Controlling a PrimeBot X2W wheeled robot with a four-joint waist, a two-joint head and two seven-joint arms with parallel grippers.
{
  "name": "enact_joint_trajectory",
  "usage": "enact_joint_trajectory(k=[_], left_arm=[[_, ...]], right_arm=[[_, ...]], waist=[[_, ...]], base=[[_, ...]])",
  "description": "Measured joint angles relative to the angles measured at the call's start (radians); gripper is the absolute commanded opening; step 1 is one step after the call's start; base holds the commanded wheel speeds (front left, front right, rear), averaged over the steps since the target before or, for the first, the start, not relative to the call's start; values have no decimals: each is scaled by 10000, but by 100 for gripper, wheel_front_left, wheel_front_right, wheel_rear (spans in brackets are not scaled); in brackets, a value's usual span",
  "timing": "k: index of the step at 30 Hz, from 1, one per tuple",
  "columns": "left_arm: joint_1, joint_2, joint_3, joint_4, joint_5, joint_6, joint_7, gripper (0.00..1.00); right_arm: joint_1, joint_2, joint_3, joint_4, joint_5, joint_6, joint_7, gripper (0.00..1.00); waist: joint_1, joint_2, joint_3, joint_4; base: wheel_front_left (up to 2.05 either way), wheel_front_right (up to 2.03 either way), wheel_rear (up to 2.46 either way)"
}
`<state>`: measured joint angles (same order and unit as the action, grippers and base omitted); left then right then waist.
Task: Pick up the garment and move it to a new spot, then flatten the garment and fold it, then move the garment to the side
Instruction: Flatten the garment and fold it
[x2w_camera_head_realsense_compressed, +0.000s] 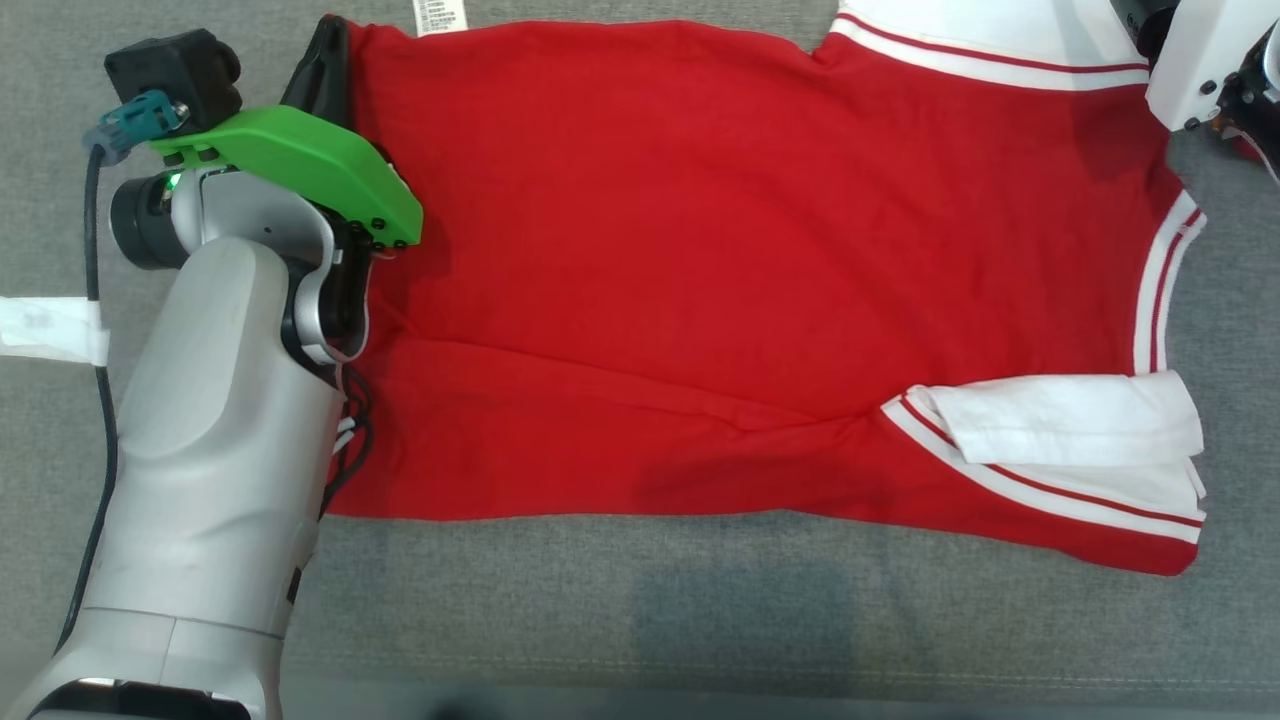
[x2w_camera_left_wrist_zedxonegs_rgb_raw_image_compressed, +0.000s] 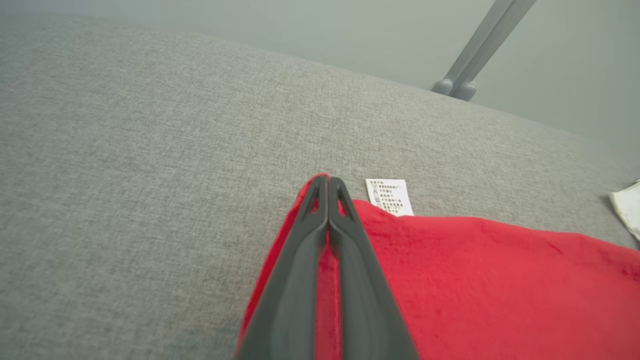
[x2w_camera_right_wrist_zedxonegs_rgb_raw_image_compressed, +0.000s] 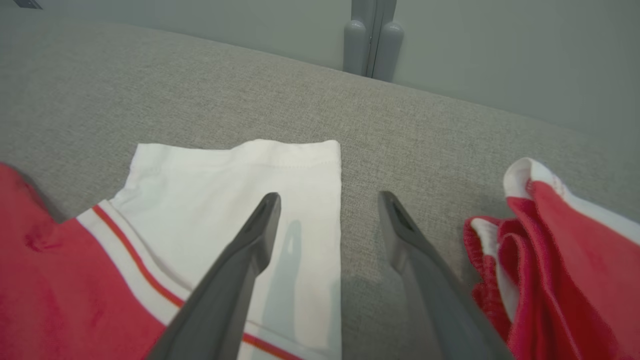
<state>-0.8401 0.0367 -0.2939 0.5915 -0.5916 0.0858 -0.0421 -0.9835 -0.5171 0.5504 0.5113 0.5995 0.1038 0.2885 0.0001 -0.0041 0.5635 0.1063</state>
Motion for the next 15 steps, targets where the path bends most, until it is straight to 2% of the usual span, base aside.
enact_joint_trajectory(k=[5, 15], left_arm=[[-7, -157, -320, -259, -2, -318, -293, 0], [-6, -196, -719, -604, -84, -514, -658, 0]], right_arm=[[-198, -81, 2, 460, 12, 0, 253, 100], [-643, -188, -67, 1231, -48, -192, 474, 100]], waist=[[0, 0, 53, 455], [0, 0, 212, 1186]], base=[[0, 0, 0], [0, 0, 0]])
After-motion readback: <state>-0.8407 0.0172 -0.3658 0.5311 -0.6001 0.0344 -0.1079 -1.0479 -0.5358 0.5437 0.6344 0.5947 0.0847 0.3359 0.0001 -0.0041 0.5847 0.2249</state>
